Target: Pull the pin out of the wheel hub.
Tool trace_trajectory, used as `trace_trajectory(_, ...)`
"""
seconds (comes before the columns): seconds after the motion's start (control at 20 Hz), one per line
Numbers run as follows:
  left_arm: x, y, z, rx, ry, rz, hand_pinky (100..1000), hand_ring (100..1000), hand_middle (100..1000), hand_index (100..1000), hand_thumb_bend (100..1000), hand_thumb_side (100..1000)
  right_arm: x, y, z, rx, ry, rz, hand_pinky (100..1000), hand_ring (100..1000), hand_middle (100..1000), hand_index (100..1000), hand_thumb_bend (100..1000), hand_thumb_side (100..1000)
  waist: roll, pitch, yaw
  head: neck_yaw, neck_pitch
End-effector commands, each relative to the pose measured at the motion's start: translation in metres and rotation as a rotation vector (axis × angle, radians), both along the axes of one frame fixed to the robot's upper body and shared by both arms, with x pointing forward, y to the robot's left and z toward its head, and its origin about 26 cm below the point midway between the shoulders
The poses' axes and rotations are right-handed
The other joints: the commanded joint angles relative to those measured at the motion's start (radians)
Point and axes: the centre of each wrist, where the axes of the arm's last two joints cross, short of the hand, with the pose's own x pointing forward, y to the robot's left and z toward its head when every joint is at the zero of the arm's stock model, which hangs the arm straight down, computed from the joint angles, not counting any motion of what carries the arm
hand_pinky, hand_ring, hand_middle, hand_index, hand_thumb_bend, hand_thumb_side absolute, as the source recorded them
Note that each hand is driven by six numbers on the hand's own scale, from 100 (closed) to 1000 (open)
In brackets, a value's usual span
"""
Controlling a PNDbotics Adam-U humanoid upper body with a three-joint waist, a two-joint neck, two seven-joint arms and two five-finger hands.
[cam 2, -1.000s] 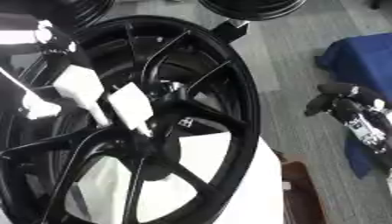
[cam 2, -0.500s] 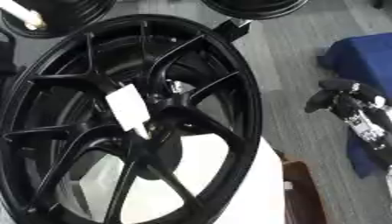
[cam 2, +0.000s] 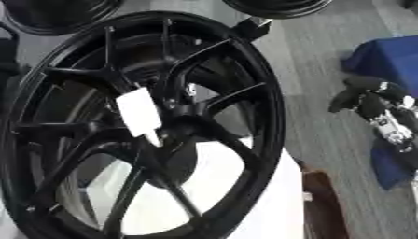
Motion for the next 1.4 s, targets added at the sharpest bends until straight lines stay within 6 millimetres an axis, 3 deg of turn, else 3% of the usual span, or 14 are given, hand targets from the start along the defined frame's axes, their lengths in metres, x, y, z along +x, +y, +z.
trace_trajectory(0.05,-0.002,0.031,-0.009,-0.040,-0.001,0.111,681,600,467,596,171,198,-0.003,0.000,0.008,-0.001,-0.032,0.003,812,649,630,803,100,568,-0.002,-0.024,-0.002,0.002,-0.011)
trace_trajectory(0.15,0.000,0.040,-0.030,-0.069,0.063,0.104,760,748,669,798,316,474,-0.003,0.000,0.009,0.003,-0.033,0.004,812,649,630,803,100,567,-0.003,-0.025,-0.005,0.003,-0.012)
trace_trajectory(0.2,0.000,0.044,-0.038,-0.082,0.090,0.085,798,796,738,840,390,559,-0.003,0.000,0.009,0.005,-0.033,0.004,812,649,630,803,100,567,-0.003,-0.025,-0.006,0.003,-0.012)
trace_trajectory(0.25,0.000,0.046,-0.046,-0.091,0.107,0.064,807,804,751,851,468,660,-0.003,0.000,0.009,0.007,-0.034,0.004,812,649,630,803,100,566,-0.003,-0.025,-0.007,0.001,-0.013)
trace_trajectory(0.4,-0.001,0.048,-0.060,-0.116,0.107,0.016,809,806,752,844,494,722,-0.003,0.000,0.009,0.008,-0.031,0.007,812,648,630,802,100,567,-0.005,-0.025,-0.006,-0.005,-0.013)
trace_trajectory(0.45,-0.001,0.048,-0.061,-0.121,0.099,0.019,808,804,750,835,460,752,-0.003,0.000,0.009,0.007,-0.031,0.008,812,648,630,802,100,566,-0.006,-0.026,-0.006,-0.005,-0.013)
trace_trajectory(0.6,-0.001,0.039,-0.056,-0.127,0.039,0.036,786,783,720,802,380,727,-0.003,0.000,0.008,0.010,-0.032,0.010,812,648,630,802,100,565,-0.009,-0.027,-0.007,-0.004,-0.014)
trace_trajectory(0.75,-0.001,0.016,-0.041,-0.117,-0.069,-0.005,745,724,638,748,304,676,-0.002,0.001,0.008,0.011,-0.032,0.014,812,648,630,803,100,565,-0.011,-0.029,-0.007,0.001,-0.014)
trace_trajectory(0.95,-0.007,-0.035,-0.026,-0.062,-0.321,-0.128,721,692,602,725,269,617,-0.001,0.003,0.008,0.014,-0.034,0.025,811,647,629,802,100,566,-0.018,-0.026,-0.013,0.010,-0.011)
trace_trajectory(1.25,-0.017,-0.112,-0.034,-0.224,-0.537,-0.388,712,678,585,712,268,637,0.000,0.006,0.007,0.033,-0.040,0.034,809,645,627,800,100,562,-0.036,-0.023,-0.020,0.031,-0.011)
trace_trajectory(1.4,-0.021,-0.138,-0.044,-0.329,-0.564,-0.485,711,675,581,707,274,647,0.001,0.009,0.006,0.046,-0.045,0.044,809,645,627,801,100,562,-0.050,-0.021,-0.025,0.054,-0.012)
